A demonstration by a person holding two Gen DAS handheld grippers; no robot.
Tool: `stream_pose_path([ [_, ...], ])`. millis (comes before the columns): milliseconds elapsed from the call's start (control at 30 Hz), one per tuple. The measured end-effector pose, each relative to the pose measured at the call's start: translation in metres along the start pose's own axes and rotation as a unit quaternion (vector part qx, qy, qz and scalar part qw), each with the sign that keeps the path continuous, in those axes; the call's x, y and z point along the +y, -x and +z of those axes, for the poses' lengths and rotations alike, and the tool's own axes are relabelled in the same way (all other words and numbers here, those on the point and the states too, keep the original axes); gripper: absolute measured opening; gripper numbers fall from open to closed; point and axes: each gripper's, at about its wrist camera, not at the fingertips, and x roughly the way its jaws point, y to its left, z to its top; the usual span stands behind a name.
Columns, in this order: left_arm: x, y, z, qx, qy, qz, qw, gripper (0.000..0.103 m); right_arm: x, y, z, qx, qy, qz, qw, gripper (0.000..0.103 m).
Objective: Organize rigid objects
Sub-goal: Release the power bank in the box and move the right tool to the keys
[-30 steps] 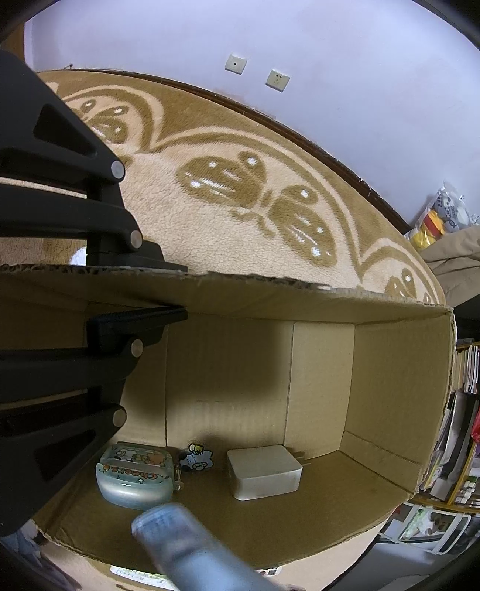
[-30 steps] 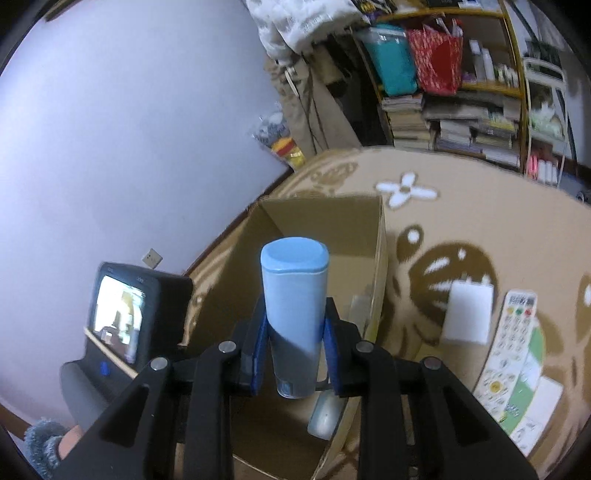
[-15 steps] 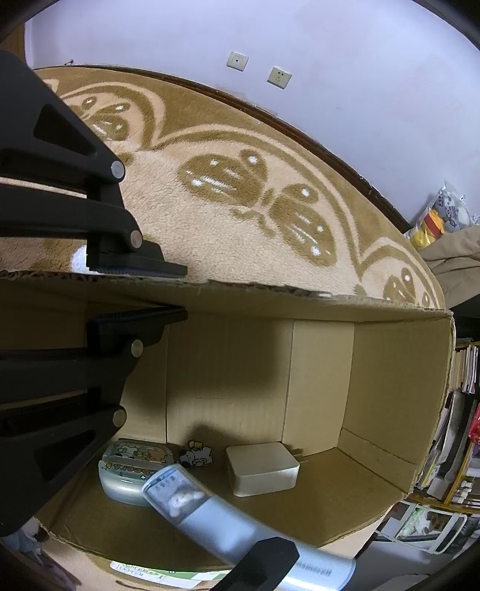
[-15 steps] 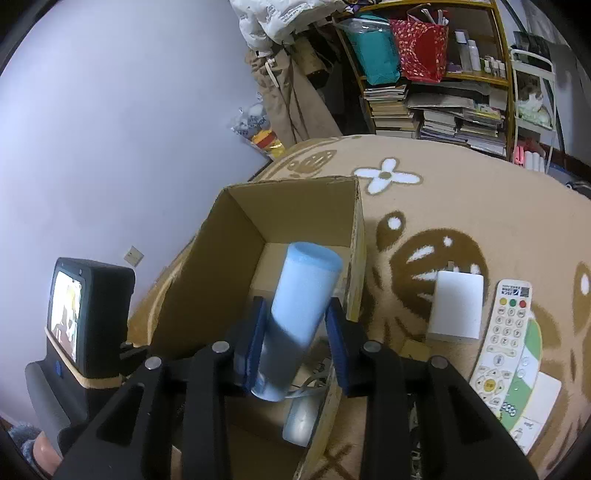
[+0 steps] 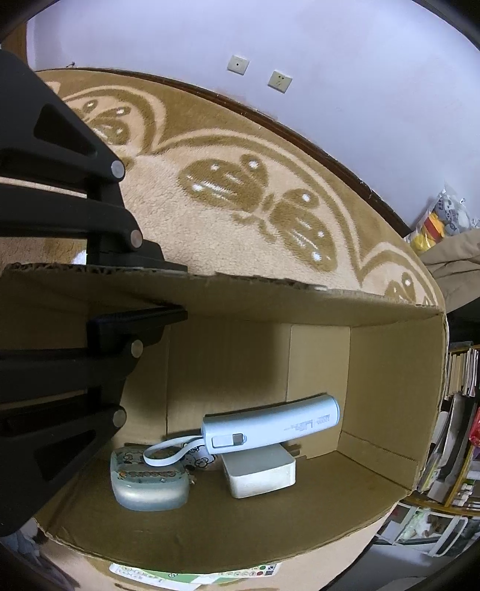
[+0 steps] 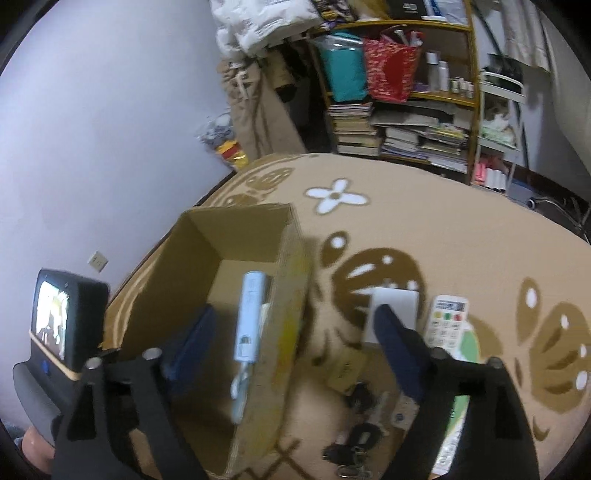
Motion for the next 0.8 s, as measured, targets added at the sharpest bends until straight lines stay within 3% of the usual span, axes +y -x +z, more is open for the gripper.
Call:
stream_pose_path([
  [300, 0.001, 0.000, 0.001, 0.001, 0.002, -0.001, 1.0000, 0.015, -0.044, -0.010, 0.002, 0.014, -0.030, -0.050, 0.998, 0.098],
  [600, 0.002, -0.001, 0.001, 0.002, 0.004, -0.001, 1.0000, 0.015, -0.042, -0.036, -0.016, 0.089, -0.013, -0.055, 0.994, 0.098],
  [667, 0.002, -0.001, 0.001, 0.002, 0.005, -0.003, 1.0000, 0.015, -0.039, -0.043, -0.021, 0.111, 0.000, -0.047, 0.993, 0.094],
  [733, 0.002, -0.001, 0.001, 0.002, 0.007, -0.004, 1.0000, 0.015, -0.037, -0.049, -0.025, 0.131, 0.008, -0.045, 0.990, 0.081],
  [800, 0.003, -0.001, 0.001, 0.002, 0.006, -0.004, 1.0000, 0.015, -0.037, -0.055, -0.030, 0.146, 0.009, -0.043, 0.988, 0.080],
])
